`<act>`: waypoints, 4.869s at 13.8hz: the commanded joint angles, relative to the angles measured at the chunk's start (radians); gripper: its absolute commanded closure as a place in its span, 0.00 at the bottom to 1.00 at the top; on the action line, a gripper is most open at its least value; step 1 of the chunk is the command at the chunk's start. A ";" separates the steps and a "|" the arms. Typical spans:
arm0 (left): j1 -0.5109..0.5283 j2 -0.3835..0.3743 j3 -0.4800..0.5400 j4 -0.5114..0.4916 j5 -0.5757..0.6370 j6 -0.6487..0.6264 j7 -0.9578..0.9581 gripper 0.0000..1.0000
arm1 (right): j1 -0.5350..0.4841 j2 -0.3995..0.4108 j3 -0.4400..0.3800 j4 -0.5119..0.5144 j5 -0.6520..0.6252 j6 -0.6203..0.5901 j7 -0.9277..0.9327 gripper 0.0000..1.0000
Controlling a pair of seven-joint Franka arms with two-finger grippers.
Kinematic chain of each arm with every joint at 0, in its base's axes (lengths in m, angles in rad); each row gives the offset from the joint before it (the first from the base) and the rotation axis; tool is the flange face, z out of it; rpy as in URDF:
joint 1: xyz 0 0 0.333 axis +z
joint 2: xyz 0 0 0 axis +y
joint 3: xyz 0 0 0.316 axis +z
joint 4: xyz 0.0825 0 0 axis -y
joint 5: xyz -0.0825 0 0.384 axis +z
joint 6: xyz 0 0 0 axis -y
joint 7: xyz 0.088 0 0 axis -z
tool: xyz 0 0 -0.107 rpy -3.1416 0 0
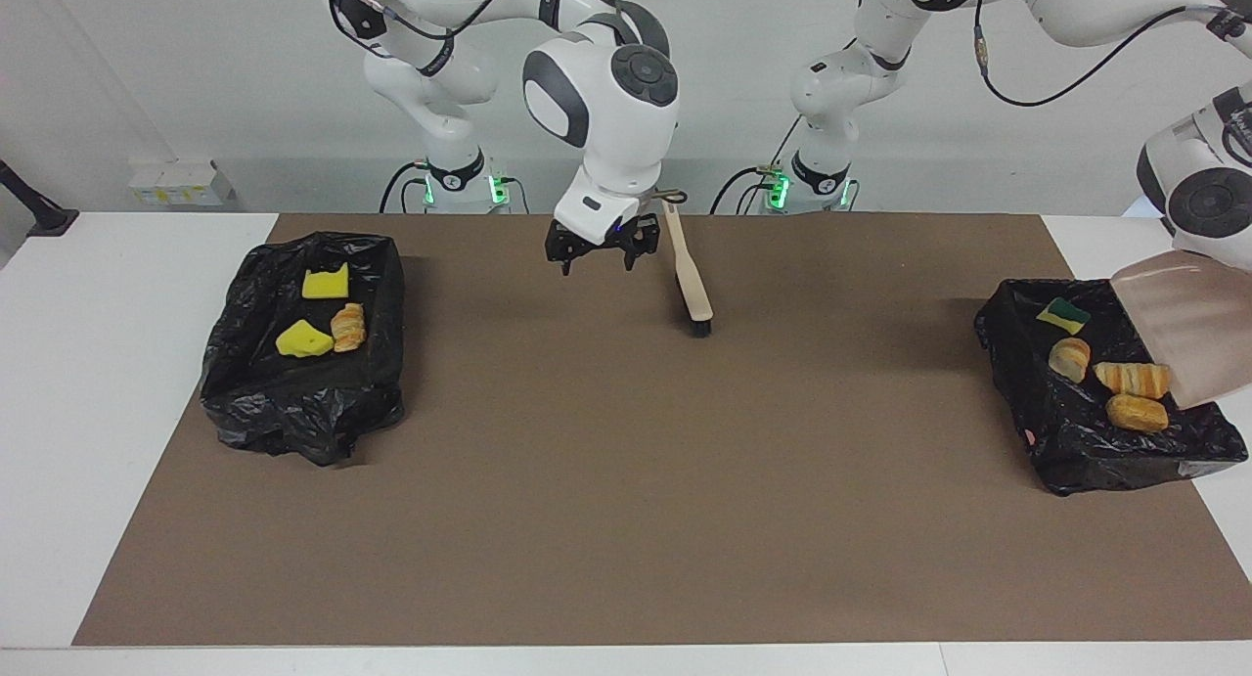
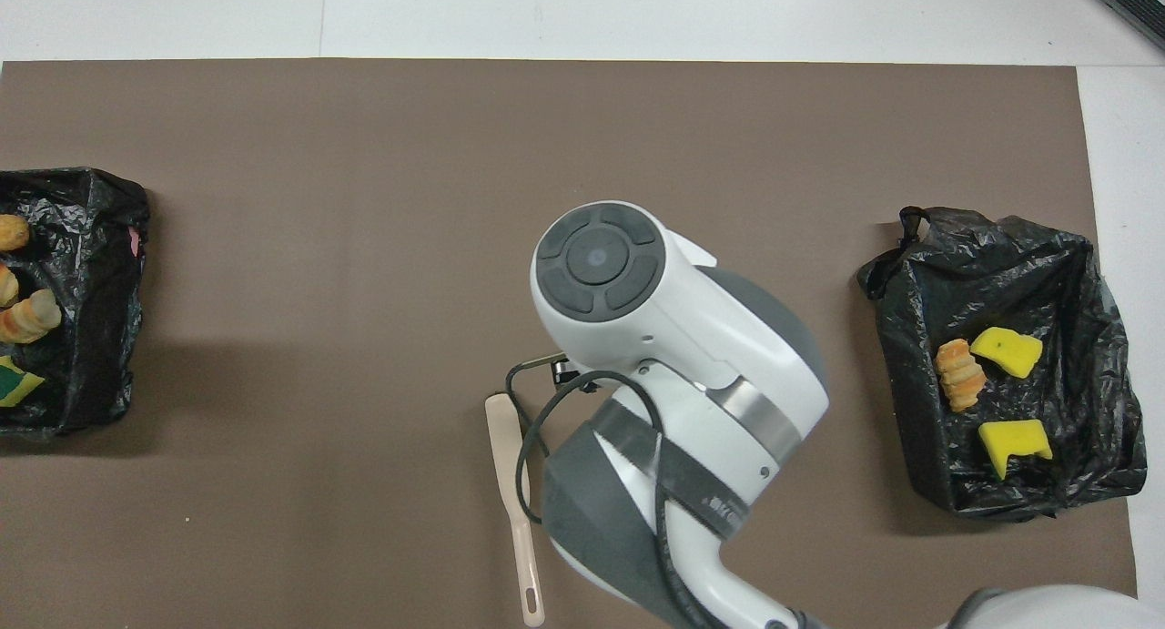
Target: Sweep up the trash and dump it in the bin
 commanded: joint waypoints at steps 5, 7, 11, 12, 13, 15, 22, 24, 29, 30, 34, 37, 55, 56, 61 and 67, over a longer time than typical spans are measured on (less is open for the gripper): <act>-0.110 -0.117 0.008 -0.003 0.047 -0.187 -0.050 1.00 | -0.190 -0.025 0.029 0.050 0.000 -0.024 -0.225 0.00; -0.176 -0.115 0.007 -0.002 -0.014 -0.220 -0.058 1.00 | -0.206 -0.025 0.013 0.076 -0.003 -0.025 -0.308 0.00; -0.335 -0.111 0.007 0.014 -0.370 -0.281 -0.266 1.00 | -0.181 -0.028 -0.117 0.150 -0.002 -0.034 -0.350 0.00; -0.363 -0.111 0.005 0.015 -0.454 -0.286 -0.320 1.00 | -0.172 -0.031 -0.149 0.164 0.001 -0.051 -0.357 0.00; -0.377 -0.108 0.005 0.017 -0.543 -0.284 -0.381 1.00 | -0.167 -0.037 -0.175 0.178 0.001 -0.056 -0.373 0.00; -0.407 -0.103 0.002 0.018 -0.724 -0.274 -0.568 1.00 | -0.161 -0.062 -0.221 0.179 0.062 -0.062 -0.388 0.00; -0.564 0.020 -0.085 0.024 -1.012 -0.142 -1.466 1.00 | 0.137 -0.247 -0.741 0.101 0.273 -0.062 -0.495 0.00; -0.572 0.079 -0.121 0.061 -1.044 -0.088 -1.616 1.00 | 0.213 -0.267 -0.862 0.081 0.312 -0.062 -0.535 0.00; -0.584 0.169 -0.141 0.121 -1.210 0.107 -1.940 1.00 | 0.135 -0.296 -0.870 0.047 0.351 -0.063 -0.562 0.00; -0.602 0.178 -0.141 0.116 -1.210 0.114 -1.942 1.00 | 0.130 -0.316 -0.873 0.025 0.366 -0.063 -0.563 0.00; -0.619 0.242 -0.165 0.107 -1.202 0.134 -1.945 1.00 | 0.123 -0.405 -0.875 -0.112 0.369 -0.016 -0.555 0.00; -0.642 0.254 -0.167 0.089 -1.185 0.150 -1.945 1.00 | 0.106 -0.425 -0.877 -0.140 0.397 -0.019 -0.519 0.00; -0.294 -0.324 -0.142 -0.147 -1.193 -0.083 -1.450 0.00 | 0.112 -0.413 -0.872 -0.123 0.386 -0.019 -0.468 0.00; -0.278 -0.322 -0.139 -0.082 -1.199 -0.134 -1.433 0.00 | 0.112 -0.413 -0.872 -0.123 0.386 -0.019 -0.468 0.00; -0.251 -0.312 -0.107 0.044 -1.219 -0.228 -1.350 0.00 | 0.112 -0.413 -0.872 -0.123 0.386 -0.021 -0.468 0.00; -0.245 -0.259 -0.101 0.148 -1.225 -0.330 -1.351 0.00 | 0.112 -0.413 -0.872 -0.123 0.386 -0.021 -0.466 0.00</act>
